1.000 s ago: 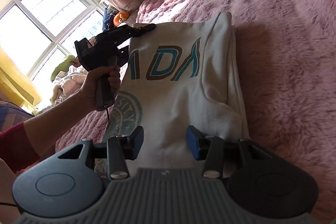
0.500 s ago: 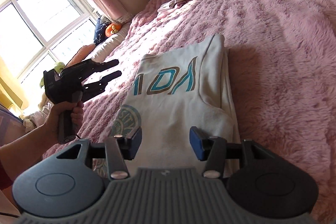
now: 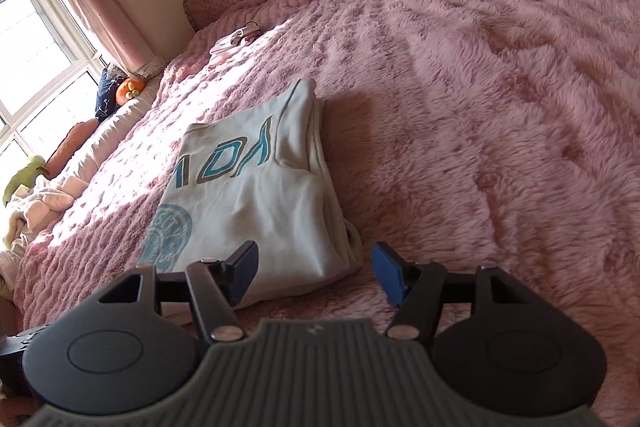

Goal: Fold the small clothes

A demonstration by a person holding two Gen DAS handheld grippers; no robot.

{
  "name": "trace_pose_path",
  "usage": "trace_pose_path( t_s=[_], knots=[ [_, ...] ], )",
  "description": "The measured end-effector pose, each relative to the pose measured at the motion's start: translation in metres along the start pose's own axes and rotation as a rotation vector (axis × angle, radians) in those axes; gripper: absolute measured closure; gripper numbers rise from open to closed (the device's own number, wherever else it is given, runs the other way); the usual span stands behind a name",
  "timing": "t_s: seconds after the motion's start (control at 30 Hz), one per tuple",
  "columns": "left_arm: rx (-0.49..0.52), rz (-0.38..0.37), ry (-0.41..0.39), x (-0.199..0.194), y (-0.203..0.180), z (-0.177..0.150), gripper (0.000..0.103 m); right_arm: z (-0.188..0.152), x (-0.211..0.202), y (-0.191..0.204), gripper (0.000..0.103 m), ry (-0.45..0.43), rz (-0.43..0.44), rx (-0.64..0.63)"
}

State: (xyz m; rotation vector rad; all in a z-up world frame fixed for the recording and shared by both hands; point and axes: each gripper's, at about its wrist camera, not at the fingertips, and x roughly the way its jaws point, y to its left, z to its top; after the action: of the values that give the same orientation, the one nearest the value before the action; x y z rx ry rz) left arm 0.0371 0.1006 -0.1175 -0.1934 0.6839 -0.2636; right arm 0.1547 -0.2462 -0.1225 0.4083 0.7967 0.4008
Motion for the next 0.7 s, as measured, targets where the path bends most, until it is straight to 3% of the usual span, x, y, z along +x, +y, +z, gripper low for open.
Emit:
trace_pose_path(
  t_s=[0.17,0.23,0.27,0.3,0.33,0.5,0.7],
  knots=[
    [0.118,0.054,0.039,0.006,-0.015,-0.004,0.086,-0.002,0.008,0.005,0.049,0.003,-0.016,0.029],
    [0.188,0.082,0.053,0.009,-0.022,-0.007,0.091,-0.001,0.014,0.009,0.065,0.017,-0.018,0.025],
    [0.220,0.097,0.060,0.011,-0.025,-0.008,0.093,-0.001,0.016,0.011,0.079,0.023,-0.028,0.016],
    [0.239,0.112,0.073,0.013,-0.027,-0.008,0.095,-0.001,0.018,0.013,0.099,0.030,-0.041,0.002],
    [0.247,0.123,0.079,0.014,-0.027,-0.008,0.097,0.000,0.020,0.014,0.103,0.035,-0.040,-0.010],
    [0.267,0.158,0.108,0.011,-0.031,-0.004,0.098,0.009,0.004,0.015,0.103,-0.043,-0.058,-0.022],
    [0.245,0.127,0.185,0.024,-0.024,-0.008,0.097,0.003,0.029,-0.008,0.103,0.041,-0.076,0.010]
  ],
)
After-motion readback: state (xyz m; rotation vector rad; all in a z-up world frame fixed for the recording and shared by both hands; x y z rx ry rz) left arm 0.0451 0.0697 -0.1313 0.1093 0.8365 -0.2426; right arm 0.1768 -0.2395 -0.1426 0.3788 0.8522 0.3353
